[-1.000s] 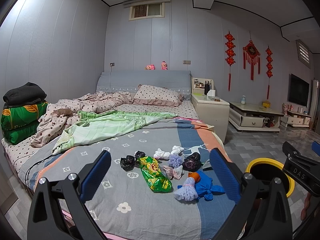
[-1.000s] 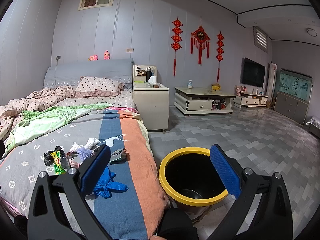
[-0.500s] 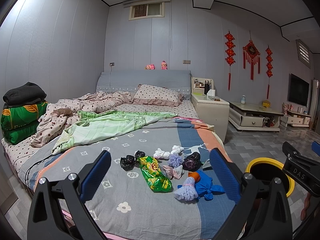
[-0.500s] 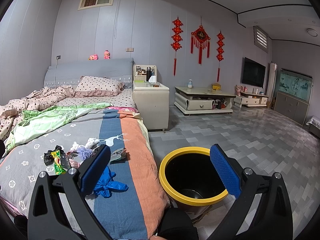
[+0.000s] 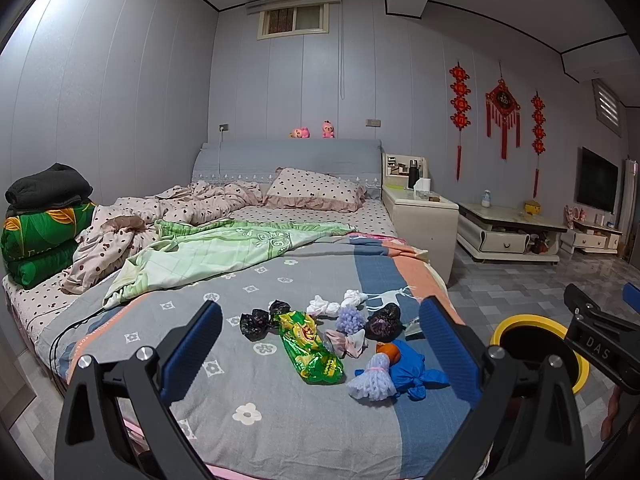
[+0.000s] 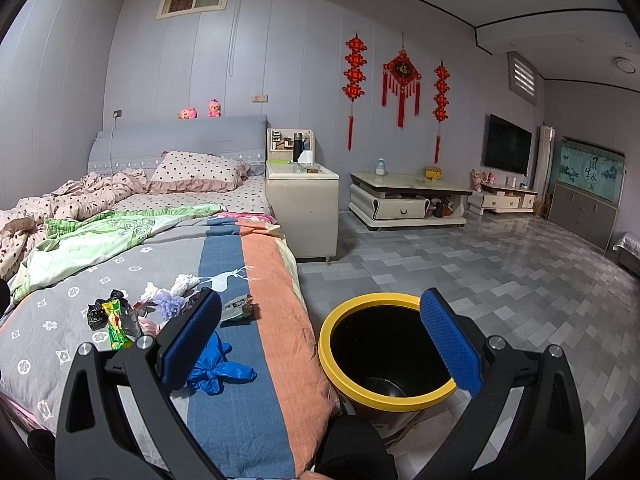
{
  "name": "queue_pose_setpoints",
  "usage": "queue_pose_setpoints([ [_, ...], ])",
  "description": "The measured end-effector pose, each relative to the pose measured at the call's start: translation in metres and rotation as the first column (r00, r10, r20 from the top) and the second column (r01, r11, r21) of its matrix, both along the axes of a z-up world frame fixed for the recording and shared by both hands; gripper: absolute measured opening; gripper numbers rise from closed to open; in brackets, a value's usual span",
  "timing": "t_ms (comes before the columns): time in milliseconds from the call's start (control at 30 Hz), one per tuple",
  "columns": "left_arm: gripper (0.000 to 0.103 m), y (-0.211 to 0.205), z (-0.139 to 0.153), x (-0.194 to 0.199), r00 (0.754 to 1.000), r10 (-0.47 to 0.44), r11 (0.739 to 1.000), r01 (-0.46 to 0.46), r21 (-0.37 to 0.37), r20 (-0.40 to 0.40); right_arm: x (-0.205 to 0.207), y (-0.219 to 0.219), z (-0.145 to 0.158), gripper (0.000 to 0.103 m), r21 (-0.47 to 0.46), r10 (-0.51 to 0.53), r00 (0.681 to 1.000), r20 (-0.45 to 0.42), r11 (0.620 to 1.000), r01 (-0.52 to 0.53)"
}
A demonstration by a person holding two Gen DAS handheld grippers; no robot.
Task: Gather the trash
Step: 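Grasp the black plastic bag with the left tool while the right tool grasps the blue glove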
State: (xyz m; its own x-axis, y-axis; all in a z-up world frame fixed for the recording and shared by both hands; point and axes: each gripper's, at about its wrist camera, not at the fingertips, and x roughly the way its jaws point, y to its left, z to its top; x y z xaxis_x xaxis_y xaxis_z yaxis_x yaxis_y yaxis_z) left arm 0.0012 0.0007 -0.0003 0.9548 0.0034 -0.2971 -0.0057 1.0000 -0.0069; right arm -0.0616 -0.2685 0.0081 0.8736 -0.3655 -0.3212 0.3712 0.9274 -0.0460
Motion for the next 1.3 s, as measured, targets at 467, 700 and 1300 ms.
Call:
queue_pose_setpoints([
  [467,0.095,0.001,-0.005,0.006,0.999,0.009,1.0,-0.009,-0.001,-0.039,0.015,0.001,-0.014,0.096,0.006,0.031,0.999,-0.015,1.0,-0.031],
  [700,0.095,0.011,-0.043,0.048,0.99,0.031,1.0,-0.03,0.009,-0.138,0.032,0.002,-0.026,0.096,-0.002,0.132,0.991,-0.01,0.991,-0.133],
  [1300,0.095,0.072,-0.116,0.157,0.93,0.01,1.0,-0.009,0.006,-0.366,0.153,-0.004,-0.11,0.096,0.25,0.393,0.89,-0.231,0.908,-0.336],
])
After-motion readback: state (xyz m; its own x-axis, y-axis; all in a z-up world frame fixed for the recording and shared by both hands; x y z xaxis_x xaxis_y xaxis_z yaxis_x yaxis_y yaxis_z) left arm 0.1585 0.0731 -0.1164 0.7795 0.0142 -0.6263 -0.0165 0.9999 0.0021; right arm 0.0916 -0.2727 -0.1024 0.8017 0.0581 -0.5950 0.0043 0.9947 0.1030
